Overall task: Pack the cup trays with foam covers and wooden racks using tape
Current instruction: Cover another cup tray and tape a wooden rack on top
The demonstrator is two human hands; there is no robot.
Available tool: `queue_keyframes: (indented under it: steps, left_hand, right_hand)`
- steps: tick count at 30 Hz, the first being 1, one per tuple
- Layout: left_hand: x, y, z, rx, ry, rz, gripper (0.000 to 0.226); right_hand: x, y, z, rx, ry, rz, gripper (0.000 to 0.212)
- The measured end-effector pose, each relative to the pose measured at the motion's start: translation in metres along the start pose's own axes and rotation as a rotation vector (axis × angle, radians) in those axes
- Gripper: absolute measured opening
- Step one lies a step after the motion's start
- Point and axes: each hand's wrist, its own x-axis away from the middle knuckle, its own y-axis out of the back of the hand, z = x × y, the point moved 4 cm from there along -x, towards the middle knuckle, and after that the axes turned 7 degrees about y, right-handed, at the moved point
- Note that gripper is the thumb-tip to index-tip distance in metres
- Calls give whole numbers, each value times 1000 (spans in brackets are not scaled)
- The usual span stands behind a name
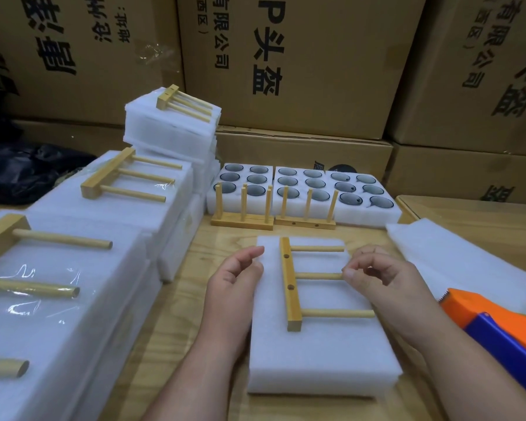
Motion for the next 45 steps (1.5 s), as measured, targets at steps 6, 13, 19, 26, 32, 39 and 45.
queue_keyframes:
  steps: [6,13,19,26,32,39,45]
  left_hand:
    - [2,-2,-2,16,9,13,38]
    - [4,-2,-4,27,15,20,40]
    - [2,-13,-6,192,77,177,53]
    - [3,-18,3,216,257,257,50]
    - [-2,-17,7,228,236,265,61]
    - [-6,-10,11,79,145,230,50]
    - [-15,-14,8,-5,129,200,49]
  right_hand:
    - [-1,-5,8,114,21,85,23]
    - [-2,-6,8,153,32,117,7]
    - [-1,-11,-21,-431,-280,-236,20]
    - [3,-37,-20,-927,-508,-177,59]
    - [4,-34,-12,-932,-409,-177,42]
    - [4,-20,-38,-671,-380,-390,38]
    - [4,-26,-36,-682,-419,-291,43]
